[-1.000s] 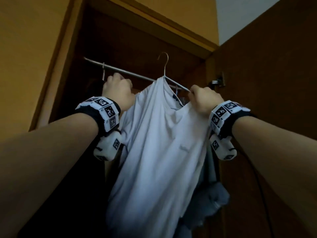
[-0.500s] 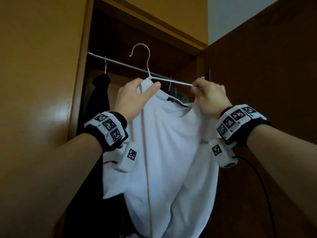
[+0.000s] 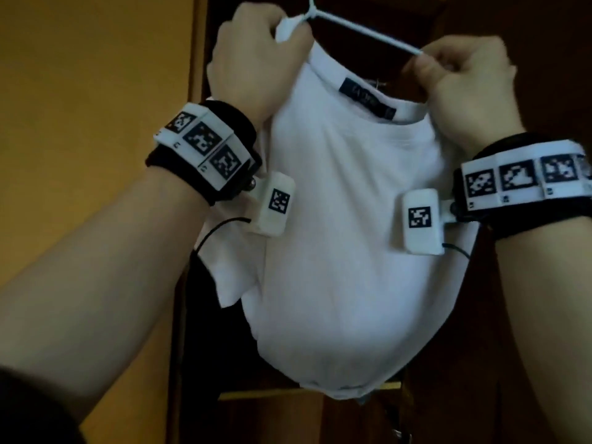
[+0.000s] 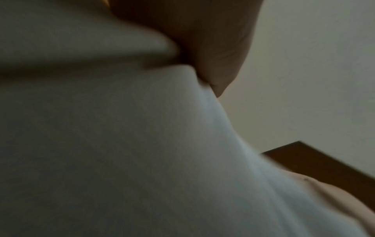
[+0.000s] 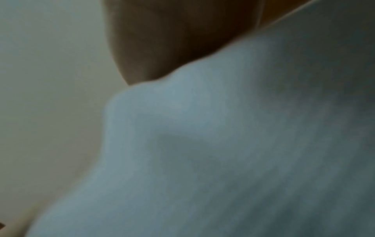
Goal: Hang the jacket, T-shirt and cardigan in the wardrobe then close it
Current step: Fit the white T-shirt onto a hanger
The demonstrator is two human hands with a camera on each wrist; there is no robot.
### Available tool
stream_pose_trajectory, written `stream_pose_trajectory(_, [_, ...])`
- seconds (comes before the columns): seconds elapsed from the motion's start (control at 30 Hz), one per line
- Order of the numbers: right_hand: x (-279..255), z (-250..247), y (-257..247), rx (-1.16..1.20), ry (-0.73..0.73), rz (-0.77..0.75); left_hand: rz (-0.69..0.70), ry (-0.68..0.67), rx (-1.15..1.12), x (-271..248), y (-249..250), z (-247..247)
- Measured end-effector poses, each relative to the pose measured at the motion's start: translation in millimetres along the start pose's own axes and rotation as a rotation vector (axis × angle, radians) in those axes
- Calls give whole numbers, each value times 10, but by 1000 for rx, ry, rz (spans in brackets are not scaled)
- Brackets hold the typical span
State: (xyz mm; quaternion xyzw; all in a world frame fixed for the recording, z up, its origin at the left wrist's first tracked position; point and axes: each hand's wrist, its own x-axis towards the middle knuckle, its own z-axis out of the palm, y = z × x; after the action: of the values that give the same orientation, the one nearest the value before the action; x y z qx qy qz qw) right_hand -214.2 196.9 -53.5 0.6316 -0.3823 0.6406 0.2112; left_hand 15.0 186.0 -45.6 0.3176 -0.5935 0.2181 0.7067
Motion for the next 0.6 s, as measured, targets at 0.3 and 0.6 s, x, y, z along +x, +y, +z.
stream_pose_trajectory(0.3, [-833, 669, 278, -72, -309, 178, -272, -244, 291, -974, -489, 25])
stream_pose_trajectory(0.6, [-882, 455, 442, -81, -318, 282, -275, -350, 444, -1018, -849, -283])
